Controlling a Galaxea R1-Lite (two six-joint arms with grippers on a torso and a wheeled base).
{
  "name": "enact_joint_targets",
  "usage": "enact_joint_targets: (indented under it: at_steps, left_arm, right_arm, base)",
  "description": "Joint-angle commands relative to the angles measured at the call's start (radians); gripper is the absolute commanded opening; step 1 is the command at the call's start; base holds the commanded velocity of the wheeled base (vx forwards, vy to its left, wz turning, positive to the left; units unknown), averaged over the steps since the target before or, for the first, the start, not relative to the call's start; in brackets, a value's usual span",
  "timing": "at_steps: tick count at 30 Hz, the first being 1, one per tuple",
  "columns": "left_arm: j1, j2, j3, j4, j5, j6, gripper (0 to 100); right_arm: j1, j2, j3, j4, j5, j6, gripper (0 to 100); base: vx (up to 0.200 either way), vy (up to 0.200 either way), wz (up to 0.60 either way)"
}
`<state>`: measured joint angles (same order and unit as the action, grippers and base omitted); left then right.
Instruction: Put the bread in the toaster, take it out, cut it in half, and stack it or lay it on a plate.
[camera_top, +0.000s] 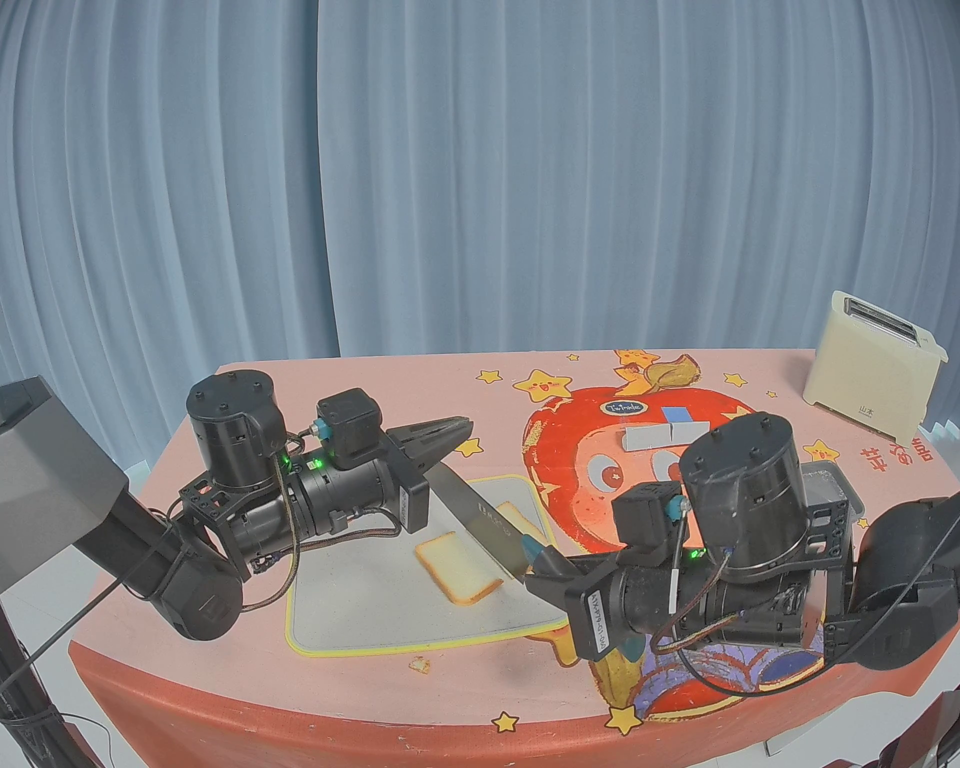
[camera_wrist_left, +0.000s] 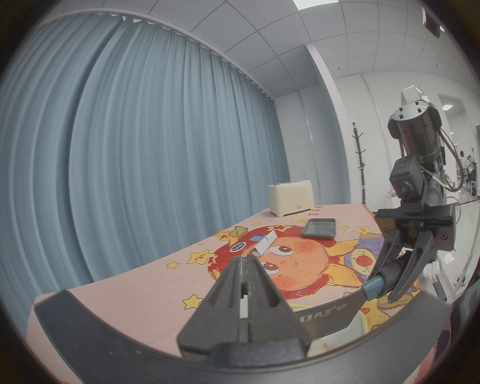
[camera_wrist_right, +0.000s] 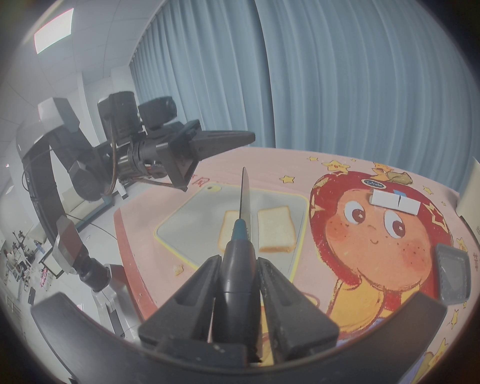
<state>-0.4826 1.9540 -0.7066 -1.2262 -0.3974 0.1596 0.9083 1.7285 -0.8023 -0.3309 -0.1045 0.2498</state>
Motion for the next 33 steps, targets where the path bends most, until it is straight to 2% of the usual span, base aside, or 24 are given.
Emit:
enact_joint_targets:
  at_steps: [1,2,5,8,10,12,17,21,24,25,33]
  left_arm:
    - [-0.004,-0.026,0.016,-0.004,0.028,-0.003,0]
    - [-0.002,-0.053,0.026,-0.003,0.046,-0.005,0]
    - [0.012,-0.121,0.021,0.020,0.054,-0.008,0]
    - [0.065,-0.185,0.019,0.063,0.054,-0.011,0]
    - [0.073,-0.205,0.026,0.073,0.055,-0.011,0]
    - [0.107,-0.294,0.076,0.116,0.080,-0.011,0]
    - [0.140,-0.340,0.148,0.113,0.154,-0.014,0]
    - [0.151,-0.343,0.174,0.106,0.213,-0.040,0]
    - [0.151,-0.366,0.205,0.108,0.215,-0.037,0]
    - [0.151,-0.373,0.207,0.109,0.215,-0.035,100]
    - [0.150,-0.392,0.202,0.114,0.206,-0.048,100]
  right_arm:
    - [-0.003,-0.001,0.006,-0.017,-0.006,-0.001,0]
    - [-0.003,-0.003,0.005,-0.019,-0.008,-0.001,0]
    - [-0.005,-0.010,0.005,-0.019,-0.008,-0.003,0]
    - [-0.009,-0.021,0.005,-0.017,-0.011,-0.004,0]
    - [-0.009,-0.024,0.006,-0.017,-0.011,-0.004,0]
    - [-0.011,-0.044,0.022,-0.017,-0.011,-0.003,0]
    - [-0.012,-0.073,0.043,-0.017,-0.011,-0.004,0]
    - [-0.012,-0.087,0.048,-0.017,-0.008,-0.004,0]
    - [-0.012,-0.107,0.083,-0.019,-0.006,-0.007,0]
    - [-0.012,-0.112,0.092,-0.023,-0.004,-0.004,0]
    - [-0.042,-0.119,0.175,-0.120,0.006,-0.007,0]
  base:
    - [0.000,0.000,0.00]
    - [0.000,0.000,0.00]
    - [0.000,0.000,0.00]
    - [0.000,0.000,0.00]
    - [0.000,0.000,0.00]
    - [0.000,0.000,0.00]
    - [0.000,0.000,0.00]
    - [0.000,0.000,0.00]
    - [0.000,0.000,0.00]
    - [0.000,0.000,0.00]
    - [0.000,0.000,0.00]
